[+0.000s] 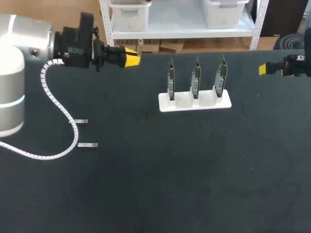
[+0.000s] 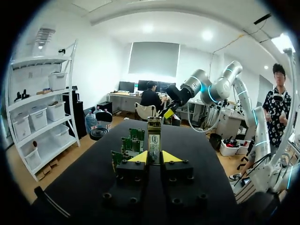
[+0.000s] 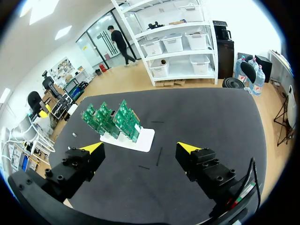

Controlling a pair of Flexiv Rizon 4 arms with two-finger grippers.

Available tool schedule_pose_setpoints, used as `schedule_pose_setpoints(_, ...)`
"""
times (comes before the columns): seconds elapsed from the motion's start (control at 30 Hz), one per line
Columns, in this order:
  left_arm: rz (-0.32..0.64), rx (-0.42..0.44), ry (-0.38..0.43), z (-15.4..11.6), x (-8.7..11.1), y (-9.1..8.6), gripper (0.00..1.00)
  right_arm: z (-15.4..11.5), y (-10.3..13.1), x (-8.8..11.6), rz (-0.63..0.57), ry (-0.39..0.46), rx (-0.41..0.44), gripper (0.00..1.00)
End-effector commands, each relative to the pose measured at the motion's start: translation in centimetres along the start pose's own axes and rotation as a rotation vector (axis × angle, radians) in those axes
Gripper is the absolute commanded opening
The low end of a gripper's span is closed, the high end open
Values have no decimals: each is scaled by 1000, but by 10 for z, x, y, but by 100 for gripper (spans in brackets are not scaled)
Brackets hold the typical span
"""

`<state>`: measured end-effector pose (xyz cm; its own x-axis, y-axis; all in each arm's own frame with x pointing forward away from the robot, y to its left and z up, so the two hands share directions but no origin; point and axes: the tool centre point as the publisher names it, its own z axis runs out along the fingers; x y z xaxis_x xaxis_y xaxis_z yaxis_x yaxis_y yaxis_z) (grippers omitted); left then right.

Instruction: Pick up the optical module with the left hand, and insert it into the network port with the right hand.

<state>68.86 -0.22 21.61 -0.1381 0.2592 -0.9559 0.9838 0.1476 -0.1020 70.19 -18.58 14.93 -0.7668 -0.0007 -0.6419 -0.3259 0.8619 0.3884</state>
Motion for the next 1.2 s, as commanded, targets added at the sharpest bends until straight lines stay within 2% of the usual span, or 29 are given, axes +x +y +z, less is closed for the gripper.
schedule_pose_setpoints(0.03, 5, -8, -57, 20, 3, -3, 0, -1, 2, 1, 0, -1, 9, 100)
schedule_pose_setpoints(0.37, 10, 23, -89, 63, -14, 9, 0, -1, 2, 1, 0, -1, 9, 100)
schedule_pose_setpoints(0.6, 14, 70, -98, 85, -18, 8, 0, -1, 2, 1, 0, -1, 9, 100)
schedule_pose_setpoints(0.8, 19, 82, -85, 93, -13, 7, 0, -1, 2, 1, 0, -1, 9, 100)
schedule_pose_setpoints(1.07, 37, 73, -142, 96, -18, 22, 0, -1, 2, 1, 0, -1, 9, 100)
schedule_pose_setpoints(1.2, 26, 71, -148, 99, -15, 30, 0, -1, 2, 1, 0, -1, 9, 100)
